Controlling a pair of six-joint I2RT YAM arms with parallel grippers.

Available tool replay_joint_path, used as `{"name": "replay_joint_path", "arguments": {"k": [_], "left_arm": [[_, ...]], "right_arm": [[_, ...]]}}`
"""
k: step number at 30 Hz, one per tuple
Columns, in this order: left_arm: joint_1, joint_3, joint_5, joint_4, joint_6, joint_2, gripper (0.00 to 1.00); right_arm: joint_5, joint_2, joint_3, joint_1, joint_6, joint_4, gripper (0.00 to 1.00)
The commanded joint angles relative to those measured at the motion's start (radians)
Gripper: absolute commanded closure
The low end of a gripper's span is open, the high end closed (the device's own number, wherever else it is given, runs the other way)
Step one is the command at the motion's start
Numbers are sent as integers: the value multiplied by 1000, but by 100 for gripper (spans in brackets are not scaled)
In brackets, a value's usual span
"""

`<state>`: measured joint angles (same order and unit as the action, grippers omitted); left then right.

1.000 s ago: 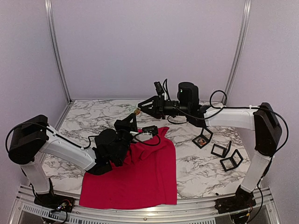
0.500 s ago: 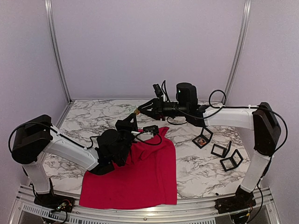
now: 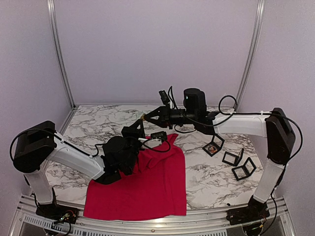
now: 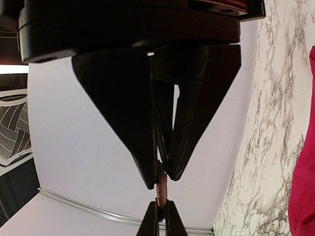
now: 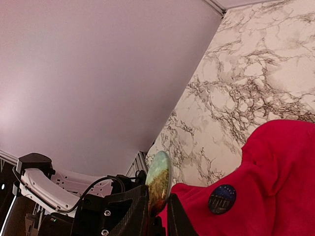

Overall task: Remove the brooch from the garment
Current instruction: Pass from the left arm to the right

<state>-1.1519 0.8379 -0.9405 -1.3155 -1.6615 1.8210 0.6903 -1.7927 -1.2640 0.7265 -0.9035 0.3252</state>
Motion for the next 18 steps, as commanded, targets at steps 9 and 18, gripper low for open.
{"name": "replay_joint_path", "arguments": {"k": [9, 18], "left_arm": [[3, 23, -41, -199, 40, 10, 78], [3, 10, -77, -100, 152, -51, 9]], "right_arm": [[-2, -25, -34, 16, -17, 8, 100], [-44, -21, -44, 14, 6, -5, 100]]}}
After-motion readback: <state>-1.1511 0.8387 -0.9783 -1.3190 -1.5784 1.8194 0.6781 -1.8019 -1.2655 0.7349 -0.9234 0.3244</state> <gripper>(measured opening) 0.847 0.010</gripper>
